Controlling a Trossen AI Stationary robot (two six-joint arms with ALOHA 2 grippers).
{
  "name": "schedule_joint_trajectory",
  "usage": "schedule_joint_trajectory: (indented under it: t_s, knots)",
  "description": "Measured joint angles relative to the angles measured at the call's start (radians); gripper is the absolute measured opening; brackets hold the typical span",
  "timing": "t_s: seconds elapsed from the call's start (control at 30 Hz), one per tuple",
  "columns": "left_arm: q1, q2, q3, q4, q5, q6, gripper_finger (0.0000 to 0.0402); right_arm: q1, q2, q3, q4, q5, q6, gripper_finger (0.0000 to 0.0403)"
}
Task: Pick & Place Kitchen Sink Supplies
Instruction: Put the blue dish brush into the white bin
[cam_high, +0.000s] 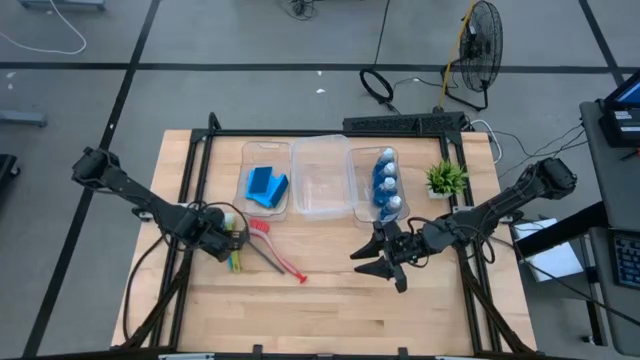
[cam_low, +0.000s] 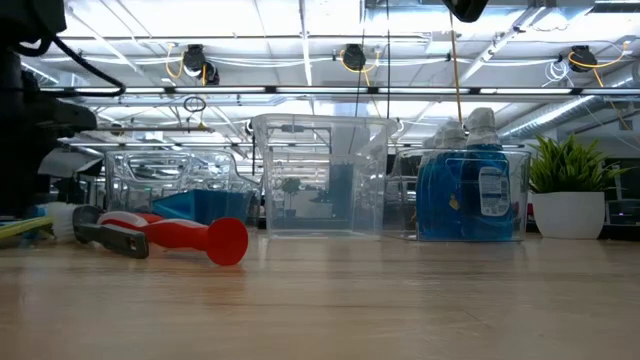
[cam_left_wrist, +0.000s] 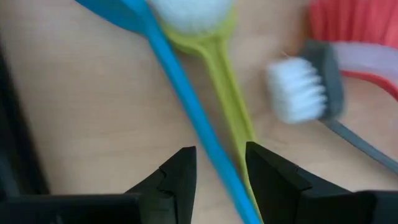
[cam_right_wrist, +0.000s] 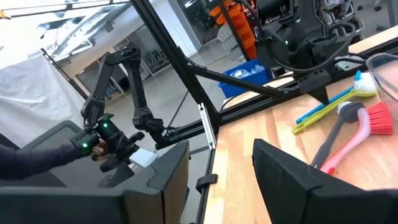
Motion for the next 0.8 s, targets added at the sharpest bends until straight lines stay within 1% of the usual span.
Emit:
schedule_joint_trajectory:
  t_s: [0.13, 0.2, 0.23, 0.3, 0.37, 0.47, 0.53, 0.67, 0.8]
  knots:
    - [0.000, 0.000, 0.000, 0.079, 0.002, 0.011, 0.0140, -0.001, 0.000, 0.000, 0.002, 0.001, -0.022, 0.0167]
    - [0.001, 0.000, 0.005, 0.069, 0.010, 0.018, 0.0141, -0.001, 0.000, 0.000, 0.002, 0.001, -0.024, 0.0167]
    - [0.001, 0.000, 0.016, 0.041, 0.012, -0.007, 0.0141, -0.001, 0.000, 0.000, 0.002, 0.001, -0.025, 0.0167]
    - [-0.007, 0.001, 0.062, -0.078, 0.011, -0.067, 0.0141, -0.001, 0.000, 0.000, 0.002, 0.002, -0.025, 0.0167]
    - [-0.017, 0.002, 0.121, -0.170, -0.008, -0.081, 0.0141, -0.001, 0.000, 0.000, 0.002, 0.002, -0.025, 0.0167]
    - [-0.022, -0.001, 0.177, -0.232, -0.074, -0.104, 0.0141, -0.001, 0.000, 0.000, 0.002, 0.003, -0.022, 0.0167]
    - [-0.017, 0.001, 0.178, -0.237, -0.101, -0.120, 0.0141, -0.001, 0.000, 0.000, 0.002, 0.003, -0.023, 0.0167]
    - [0.000, 0.060, 0.175, -0.241, -0.095, -0.110, 0.0141, -0.002, 0.000, 0.000, 0.002, 0.004, -0.025, 0.0167]
    - [0.014, 0.153, 0.174, -0.238, -0.084, -0.101, 0.0141, -0.002, 0.000, 0.000, 0.002, 0.004, -0.025, 0.0167]
